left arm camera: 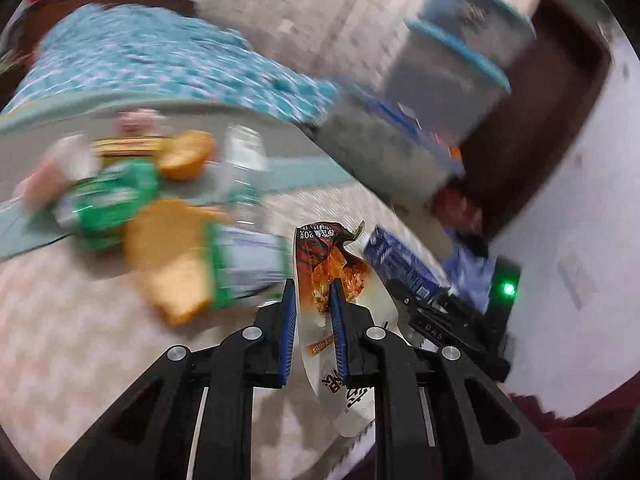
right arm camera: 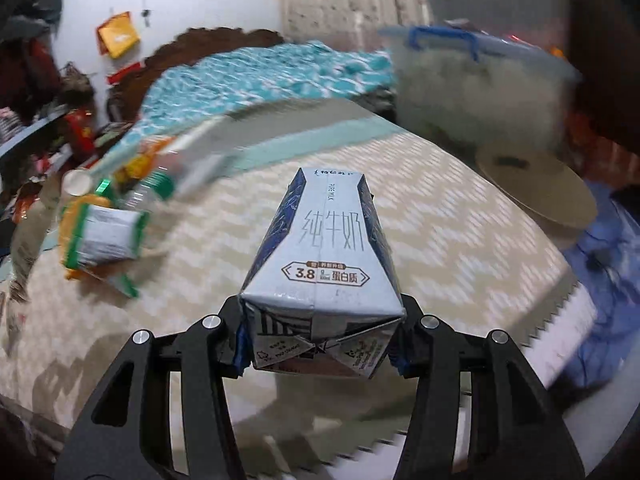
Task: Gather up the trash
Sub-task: 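Grasp the snack wrapper with the left gripper while the right gripper grasps the milk carton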
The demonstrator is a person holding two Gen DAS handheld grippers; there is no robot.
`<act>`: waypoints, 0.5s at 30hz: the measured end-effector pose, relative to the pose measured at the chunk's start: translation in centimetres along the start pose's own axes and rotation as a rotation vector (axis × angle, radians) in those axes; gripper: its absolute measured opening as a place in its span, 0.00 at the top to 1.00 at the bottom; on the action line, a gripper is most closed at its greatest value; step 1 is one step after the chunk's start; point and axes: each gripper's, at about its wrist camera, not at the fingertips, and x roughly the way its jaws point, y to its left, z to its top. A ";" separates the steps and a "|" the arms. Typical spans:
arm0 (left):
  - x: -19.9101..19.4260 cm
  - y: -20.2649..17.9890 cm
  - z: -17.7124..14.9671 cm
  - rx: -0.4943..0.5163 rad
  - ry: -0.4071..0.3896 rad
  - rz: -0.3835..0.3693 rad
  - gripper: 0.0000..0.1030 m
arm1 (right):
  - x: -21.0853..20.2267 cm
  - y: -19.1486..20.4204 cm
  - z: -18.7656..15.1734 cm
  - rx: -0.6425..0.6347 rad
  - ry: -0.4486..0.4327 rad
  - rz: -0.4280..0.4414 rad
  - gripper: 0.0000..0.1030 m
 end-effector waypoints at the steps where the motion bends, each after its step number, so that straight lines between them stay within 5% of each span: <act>1: 1.7 -0.5 0.2 0.018 0.023 -0.003 0.85 | 0.1 -0.5 -0.1 0.001 0.008 -0.007 0.47; 7: 10.5 -2.1 0.4 0.098 0.142 0.118 0.78 | -0.2 -2.2 -1.1 0.003 0.001 -0.007 0.31; 9: 11.3 -2.0 0.0 0.068 0.184 0.133 0.41 | -0.3 -2.5 -1.3 -0.005 -0.004 0.005 0.28; 10: 11.2 -1.6 -0.1 0.051 0.178 0.123 0.36 | -0.4 -2.2 -1.3 -0.011 -0.007 0.010 0.27; 15: 11.1 -0.6 -0.8 -0.002 0.218 0.099 0.33 | -0.2 -1.4 -2.1 -0.043 0.000 0.035 0.25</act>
